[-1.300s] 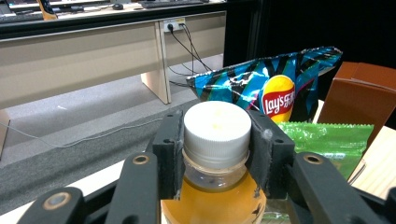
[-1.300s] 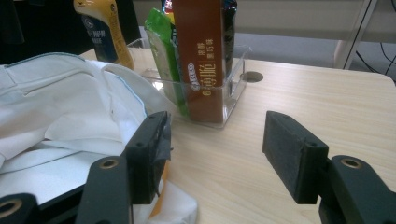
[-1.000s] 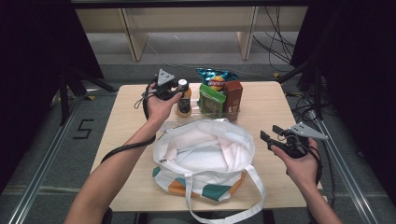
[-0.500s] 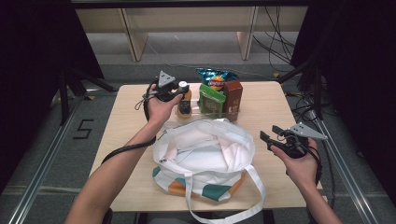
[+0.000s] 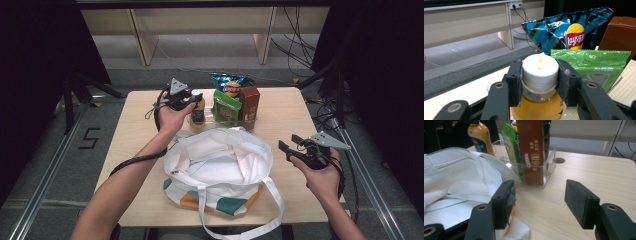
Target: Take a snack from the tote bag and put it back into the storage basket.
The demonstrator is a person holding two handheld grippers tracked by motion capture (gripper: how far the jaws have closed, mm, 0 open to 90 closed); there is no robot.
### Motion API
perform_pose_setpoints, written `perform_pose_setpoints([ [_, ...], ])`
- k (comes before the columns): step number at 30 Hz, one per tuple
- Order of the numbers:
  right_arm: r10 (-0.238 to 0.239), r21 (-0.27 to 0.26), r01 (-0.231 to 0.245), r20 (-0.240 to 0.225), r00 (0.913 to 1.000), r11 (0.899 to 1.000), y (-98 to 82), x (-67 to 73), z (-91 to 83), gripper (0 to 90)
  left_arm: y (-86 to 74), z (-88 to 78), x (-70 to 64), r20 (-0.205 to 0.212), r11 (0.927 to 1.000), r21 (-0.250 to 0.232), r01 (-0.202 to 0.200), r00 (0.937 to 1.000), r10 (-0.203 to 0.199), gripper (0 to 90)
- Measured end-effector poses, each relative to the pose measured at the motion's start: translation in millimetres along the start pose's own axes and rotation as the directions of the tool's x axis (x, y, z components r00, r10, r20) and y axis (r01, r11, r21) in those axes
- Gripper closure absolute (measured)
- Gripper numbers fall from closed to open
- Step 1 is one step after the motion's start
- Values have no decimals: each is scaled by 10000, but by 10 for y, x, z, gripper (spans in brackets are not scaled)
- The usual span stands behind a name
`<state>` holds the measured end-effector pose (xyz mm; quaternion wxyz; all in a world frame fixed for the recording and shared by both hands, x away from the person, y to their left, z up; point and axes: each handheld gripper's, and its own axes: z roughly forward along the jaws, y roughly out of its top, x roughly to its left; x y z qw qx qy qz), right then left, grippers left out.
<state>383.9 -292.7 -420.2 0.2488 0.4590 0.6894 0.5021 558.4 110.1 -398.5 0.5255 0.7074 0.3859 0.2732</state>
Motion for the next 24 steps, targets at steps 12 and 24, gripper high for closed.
perform_pose_setpoints([
  [12, -31, -32, 31, -88, 10000, 10000, 7, -13, 3, 416, -53, 27, -6, 2, 9999, 145, 59, 10000, -59, 585],
  [24, -31, -58, 31, -58, 10000, 10000, -5, -1, 12, 416, -102, 35, 4, -49, 9995, 300, 106, 9999, -105, 585],
])
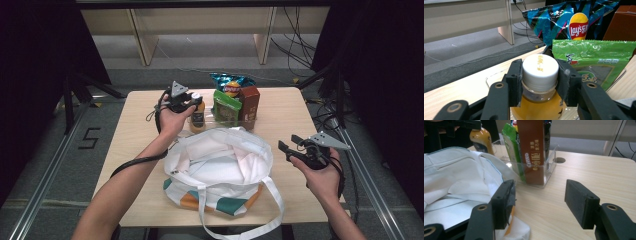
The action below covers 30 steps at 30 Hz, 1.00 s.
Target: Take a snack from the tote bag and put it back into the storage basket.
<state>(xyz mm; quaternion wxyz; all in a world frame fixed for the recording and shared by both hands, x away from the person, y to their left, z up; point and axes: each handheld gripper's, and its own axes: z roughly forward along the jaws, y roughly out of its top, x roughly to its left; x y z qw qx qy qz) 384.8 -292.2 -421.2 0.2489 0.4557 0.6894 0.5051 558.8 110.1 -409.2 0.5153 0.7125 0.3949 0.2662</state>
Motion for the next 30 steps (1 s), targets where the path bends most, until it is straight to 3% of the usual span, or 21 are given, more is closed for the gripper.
perform_pose_setpoints([
  [12, -36, 18, 36, -10, 10000, 10000, 1, -2, -2, 415, -40, -9, 7, 30, 9999, 155, 71, 10000, -71, 584],
  [15, 286, 52, -286, -58, 9996, 9996, 9, 17, -12, 415, -42, -21, 15, 78, 9998, 182, 118, 9999, -119, 582],
  [17, -64, -14, 64, -47, 10000, 10000, 13, -14, -6, 415, -41, -29, 17, 111, 9996, 210, 212, 9997, -214, 570],
  [23, 8, 40, -8, -40, 10000, 10000, 14, -7, -8, 414, -20, -69, 11, 364, 9987, 244, 441, 9983, -450, 381],
  [24, 267, 98, -267, 3, 9996, 9996, 12, 17, -16, 414, -20, -79, 9, 359, 9987, 235, 445, 9983, -453, 357],
  [27, -106, -30, 106, -19, 9999, 9999, 17, -16, -6, 414, -29, -124, 1, 303, 9991, 256, 325, 9990, -333, 321],
  [30, 229, 86, -229, 25, 9997, 9997, 11, 13, -14, 414, -40, -182, -11, 328, 9993, 246, 289, 9990, -297, 301],
])
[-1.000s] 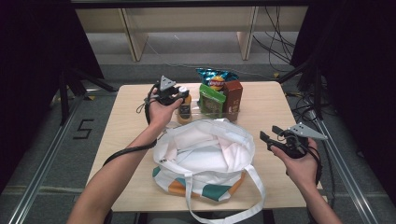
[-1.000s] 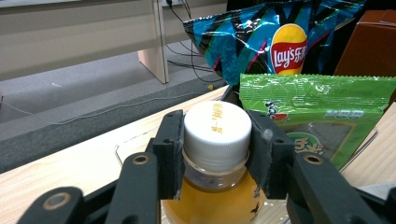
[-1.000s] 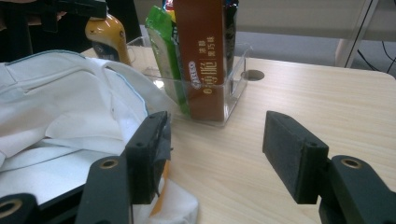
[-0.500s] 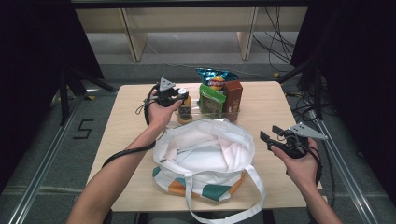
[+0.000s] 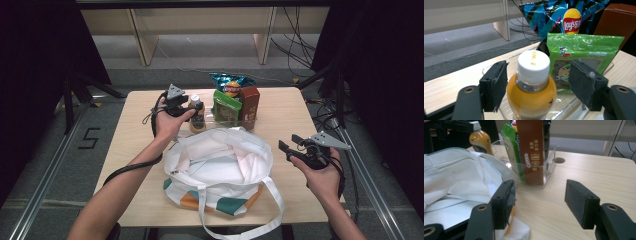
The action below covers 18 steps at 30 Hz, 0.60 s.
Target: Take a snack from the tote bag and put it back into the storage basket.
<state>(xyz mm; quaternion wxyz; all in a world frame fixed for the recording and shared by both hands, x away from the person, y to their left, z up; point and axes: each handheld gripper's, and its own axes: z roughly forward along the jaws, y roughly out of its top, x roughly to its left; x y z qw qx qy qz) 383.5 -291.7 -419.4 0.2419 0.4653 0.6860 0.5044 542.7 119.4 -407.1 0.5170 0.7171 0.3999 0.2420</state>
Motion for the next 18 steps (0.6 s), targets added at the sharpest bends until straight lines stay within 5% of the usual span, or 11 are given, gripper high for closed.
perform_pose_setpoints([
  [4, -60, -82, 60, 11, 10000, 9999, 4, -2, 2, 413, 5, -79, -21, 71, 10000, -47, -85, 9999, 86, 287],
  [6, -462, -193, 462, 3, 9989, 9987, 5, -38, 10, 413, 9, -120, -26, 107, 10000, -47, -68, 9999, 69, 283],
  [8, 70, -39, -70, 36, 10000, 10000, 7, 2, -8, 413, 12, -176, -32, 80, 10000, -43, -35, 10000, 35, 280],
  [18, 28, -76, -28, 1, 10000, 10000, 11, 0, -7, 413, 3, -492, -56, 300, 9994, -64, 333, 9990, -330, 282],
])
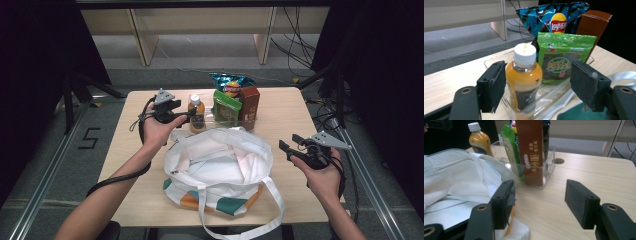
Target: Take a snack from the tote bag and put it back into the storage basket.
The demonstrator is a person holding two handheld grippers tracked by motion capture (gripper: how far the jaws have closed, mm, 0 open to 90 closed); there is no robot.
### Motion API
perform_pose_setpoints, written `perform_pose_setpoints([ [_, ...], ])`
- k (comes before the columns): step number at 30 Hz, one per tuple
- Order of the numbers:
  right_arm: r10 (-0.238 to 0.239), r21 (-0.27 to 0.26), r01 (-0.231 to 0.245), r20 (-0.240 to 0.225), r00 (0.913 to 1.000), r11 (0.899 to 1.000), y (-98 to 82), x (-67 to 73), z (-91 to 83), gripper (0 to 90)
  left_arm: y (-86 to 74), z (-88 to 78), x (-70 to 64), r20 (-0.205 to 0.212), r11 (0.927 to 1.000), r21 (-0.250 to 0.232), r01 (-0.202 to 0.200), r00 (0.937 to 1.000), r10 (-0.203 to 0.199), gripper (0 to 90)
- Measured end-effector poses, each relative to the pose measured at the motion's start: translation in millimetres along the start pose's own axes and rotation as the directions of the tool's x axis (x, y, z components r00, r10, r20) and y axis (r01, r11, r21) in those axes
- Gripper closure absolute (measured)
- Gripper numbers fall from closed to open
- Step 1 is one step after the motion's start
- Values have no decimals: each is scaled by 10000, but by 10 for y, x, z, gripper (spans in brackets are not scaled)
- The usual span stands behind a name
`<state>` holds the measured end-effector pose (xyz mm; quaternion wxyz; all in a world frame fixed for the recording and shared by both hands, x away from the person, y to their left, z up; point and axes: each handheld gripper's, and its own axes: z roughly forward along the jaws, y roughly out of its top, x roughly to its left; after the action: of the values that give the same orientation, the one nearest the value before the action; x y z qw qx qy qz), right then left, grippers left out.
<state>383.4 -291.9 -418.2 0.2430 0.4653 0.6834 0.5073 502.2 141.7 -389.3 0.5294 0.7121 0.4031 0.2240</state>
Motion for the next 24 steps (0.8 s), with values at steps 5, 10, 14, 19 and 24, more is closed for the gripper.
perform_pose_setpoints([
  [5, -48, -30, 48, 170, 9998, 10000, -2, 7, -3, 413, -64, -151, -10, 61, 10000, -43, -20, 10000, 20, 279],
  [10, -49, -245, 55, 221, 9997, 9997, -6, 10, 11, 413, -122, -292, -16, 97, 9999, -83, -59, 9999, 60, 277],
  [14, 57, -193, -53, 202, 9998, 9998, -4, 19, 6, 412, -165, -382, -35, 153, 9999, -78, -93, 9998, 94, 276],
  [19, 126, -198, -122, 193, 9997, 9997, -5, 21, 2, 412, -263, -484, -79, 333, 9999, 45, -130, 9994, 128, 275],
  [24, 121, -199, -117, 192, 9997, 9997, -4, 21, 4, 412, -372, -596, -127, 548, 9999, 141, -80, 9985, 72, 273],
])
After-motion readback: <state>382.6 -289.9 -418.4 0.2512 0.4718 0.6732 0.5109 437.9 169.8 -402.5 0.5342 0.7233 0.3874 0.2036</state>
